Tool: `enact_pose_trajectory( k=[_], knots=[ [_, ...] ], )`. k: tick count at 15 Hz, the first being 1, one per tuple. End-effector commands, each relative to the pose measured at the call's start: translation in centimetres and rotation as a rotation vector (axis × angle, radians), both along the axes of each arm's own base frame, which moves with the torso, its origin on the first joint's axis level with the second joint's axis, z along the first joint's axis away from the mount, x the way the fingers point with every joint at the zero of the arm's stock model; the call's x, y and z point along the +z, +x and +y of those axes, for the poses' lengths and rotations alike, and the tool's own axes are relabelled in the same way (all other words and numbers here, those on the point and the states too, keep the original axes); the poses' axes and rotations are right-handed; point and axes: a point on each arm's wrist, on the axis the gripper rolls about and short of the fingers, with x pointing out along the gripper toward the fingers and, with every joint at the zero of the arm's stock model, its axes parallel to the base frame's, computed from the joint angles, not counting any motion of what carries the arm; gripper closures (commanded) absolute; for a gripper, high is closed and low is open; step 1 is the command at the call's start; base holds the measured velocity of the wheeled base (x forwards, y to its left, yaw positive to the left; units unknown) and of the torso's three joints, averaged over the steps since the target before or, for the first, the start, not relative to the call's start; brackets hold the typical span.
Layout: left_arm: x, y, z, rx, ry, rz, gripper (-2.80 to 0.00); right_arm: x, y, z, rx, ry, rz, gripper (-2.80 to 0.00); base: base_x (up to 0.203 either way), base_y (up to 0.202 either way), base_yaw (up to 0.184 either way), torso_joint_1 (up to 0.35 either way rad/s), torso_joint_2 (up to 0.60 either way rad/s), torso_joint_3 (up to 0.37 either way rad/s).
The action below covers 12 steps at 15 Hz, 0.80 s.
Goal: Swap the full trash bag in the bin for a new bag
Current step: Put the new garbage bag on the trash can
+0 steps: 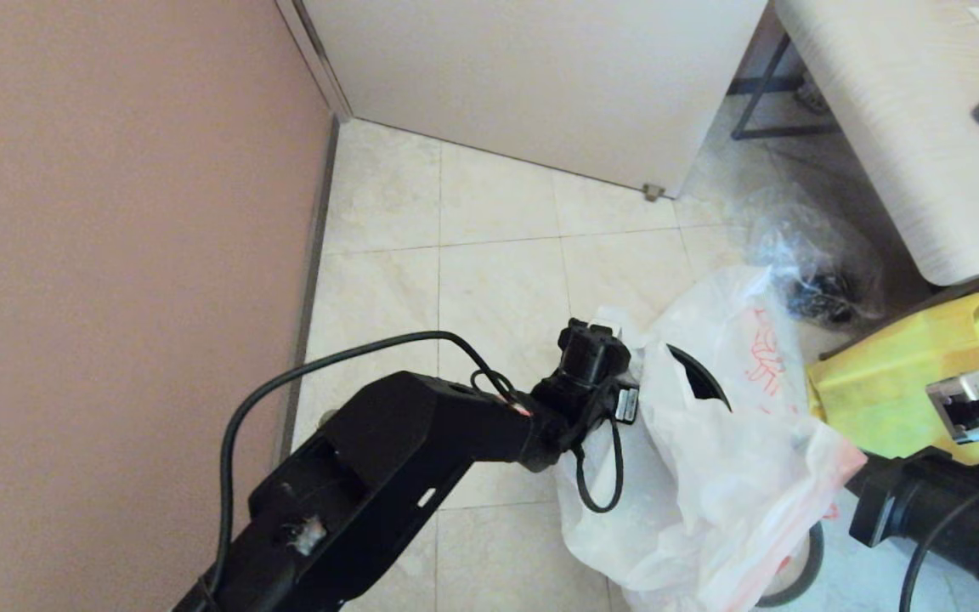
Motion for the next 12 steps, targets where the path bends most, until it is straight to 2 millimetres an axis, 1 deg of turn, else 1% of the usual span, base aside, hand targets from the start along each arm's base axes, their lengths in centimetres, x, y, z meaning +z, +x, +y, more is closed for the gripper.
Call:
enact_pose_trajectory(
  k=[1,2,3,4,7,9,10,12],
  knots=[
    [-5.0,0.2,-0.5,-0.018,0.084,0.001,0.0,0.0,0.2,0.1,0.004,0.002,-0.003,0.0,0.0,0.0,0.0,0.0,0.0,0.0],
    [-6.0,0.4,-0.3,-0.031,0.134,-0.024,0.0,0.1,0.2,0.1,0.01,0.004,-0.008,0.0,0.0,0.0,0.0,0.0,0.0,0.0],
    [-6.6,1.0,0.4,-0.028,0.168,-0.038,0.0,0.2,0.1,0.1,0.016,0.006,-0.011,0.0,0.0,0.0,0.0,0.0,0.0,0.0],
    [-6.4,1.5,0.7,-0.015,0.16,-0.065,0.0,0.2,0.0,0.1,0.018,0.008,-0.014,0.0,0.0,0.0,0.0,0.0,0.0,0.0],
    [-4.6,2.0,0.9,0.01,0.135,-0.129,0.0,0.4,0.0,0.1,0.02,0.008,-0.022,0.0,0.0,0.0,0.0,0.0,0.0,0.0],
    [-4.5,1.9,0.7,-0.007,0.167,-0.158,0.0,0.7,-0.2,0.1,0.022,0.012,-0.034,0.0,0.0,0.0,0.0,0.0,0.0,0.0],
    [-4.0,1.6,0.4,0.003,0.161,-0.166,0.0,0.8,-0.3,0.2,0.028,0.013,-0.041,0.0,0.0,0.0,0.0,0.0,0.0,0.0],
    [-1.7,0.7,-0.5,0.025,0.111,-0.188,0.0,1.0,-0.5,0.3,0.034,0.016,-0.051,0.0,0.0,0.0,0.0,0.0,0.0,0.0]
  ],
)
